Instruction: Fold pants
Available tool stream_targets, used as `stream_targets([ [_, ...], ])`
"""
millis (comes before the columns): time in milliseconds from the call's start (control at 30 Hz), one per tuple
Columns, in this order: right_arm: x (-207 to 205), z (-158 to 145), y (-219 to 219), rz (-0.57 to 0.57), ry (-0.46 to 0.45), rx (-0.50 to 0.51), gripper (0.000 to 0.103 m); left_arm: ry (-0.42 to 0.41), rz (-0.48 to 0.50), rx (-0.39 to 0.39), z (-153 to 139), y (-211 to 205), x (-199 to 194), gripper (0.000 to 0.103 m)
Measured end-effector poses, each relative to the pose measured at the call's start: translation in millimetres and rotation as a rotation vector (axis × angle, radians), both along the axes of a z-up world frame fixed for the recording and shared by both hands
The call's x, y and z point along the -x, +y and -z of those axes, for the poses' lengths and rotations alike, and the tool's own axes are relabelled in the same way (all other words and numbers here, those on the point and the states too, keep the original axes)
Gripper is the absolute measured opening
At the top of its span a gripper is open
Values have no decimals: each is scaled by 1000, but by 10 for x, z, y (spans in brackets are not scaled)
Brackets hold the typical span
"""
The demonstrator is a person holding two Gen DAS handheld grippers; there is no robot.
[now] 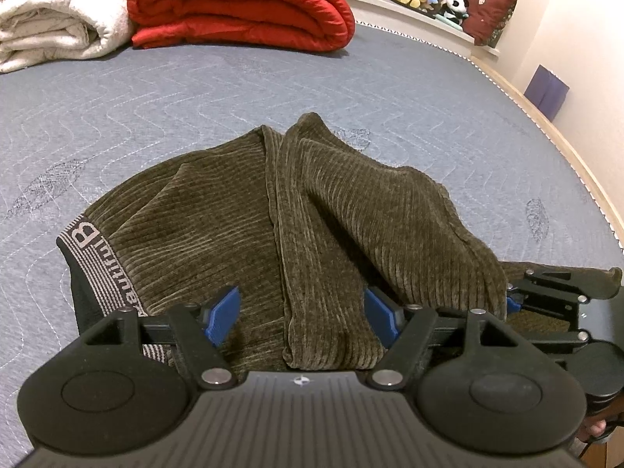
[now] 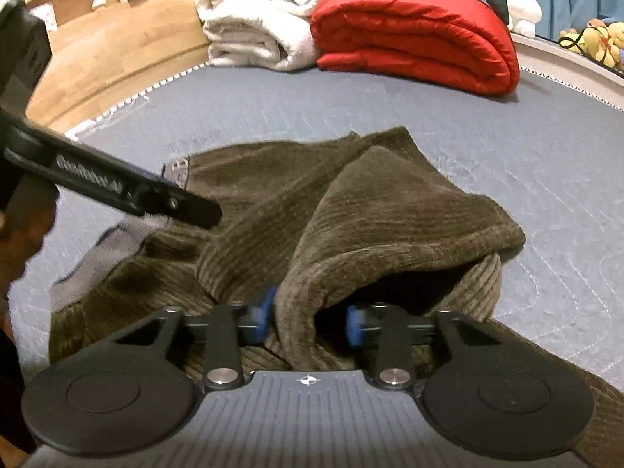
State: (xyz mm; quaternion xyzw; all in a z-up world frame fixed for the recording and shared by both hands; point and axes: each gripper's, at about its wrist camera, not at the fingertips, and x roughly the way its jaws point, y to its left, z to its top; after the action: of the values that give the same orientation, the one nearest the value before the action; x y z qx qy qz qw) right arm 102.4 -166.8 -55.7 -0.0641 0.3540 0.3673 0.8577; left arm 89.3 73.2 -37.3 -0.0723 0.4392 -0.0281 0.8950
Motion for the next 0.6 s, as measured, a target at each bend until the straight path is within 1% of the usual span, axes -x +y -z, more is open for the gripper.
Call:
stream_targets([
  [67, 5, -34, -5, 2, -12, -9, 21, 0, 0, 0, 1, 1, 0, 76],
  [133, 0, -57, -4, -9, -14, -23, 13, -1, -1, -1, -3, 2, 0, 76],
  [167, 14, -81, -7, -29, -17, -34, 12, -2, -1, 2, -6, 4, 0, 76],
  [233, 65, -113, -3, -87, -17, -48, 10, -5, 0, 9, -16, 4, 1, 76],
  [267, 97, -132, 11, -134, -6, -47, 10, -5, 1, 12, -23, 4, 0, 76],
  [333, 189, -140, 50, -219, -3, -22, 10, -6, 3, 16, -30, 2, 4, 76],
  [400, 246, -98, 89, -272, 18, 16, 10, -7, 3, 21, -36, 10, 13, 76],
  [433, 258, -72, 98, -276, 22, 33, 10, -8, 1, 26, -41, 19, 14, 76],
  [500, 220, -28, 76, -238, 39, 35, 12, -12, -4, 32, -47, 33, 13, 76],
  [567, 123, -46, -15, -170, 73, -23, 14, -12, -17, 35, -50, 50, 8, 76],
  [600, 58, -69, -92, -128, 94, -66, 19, -11, -22, 38, -52, 55, 7, 76],
])
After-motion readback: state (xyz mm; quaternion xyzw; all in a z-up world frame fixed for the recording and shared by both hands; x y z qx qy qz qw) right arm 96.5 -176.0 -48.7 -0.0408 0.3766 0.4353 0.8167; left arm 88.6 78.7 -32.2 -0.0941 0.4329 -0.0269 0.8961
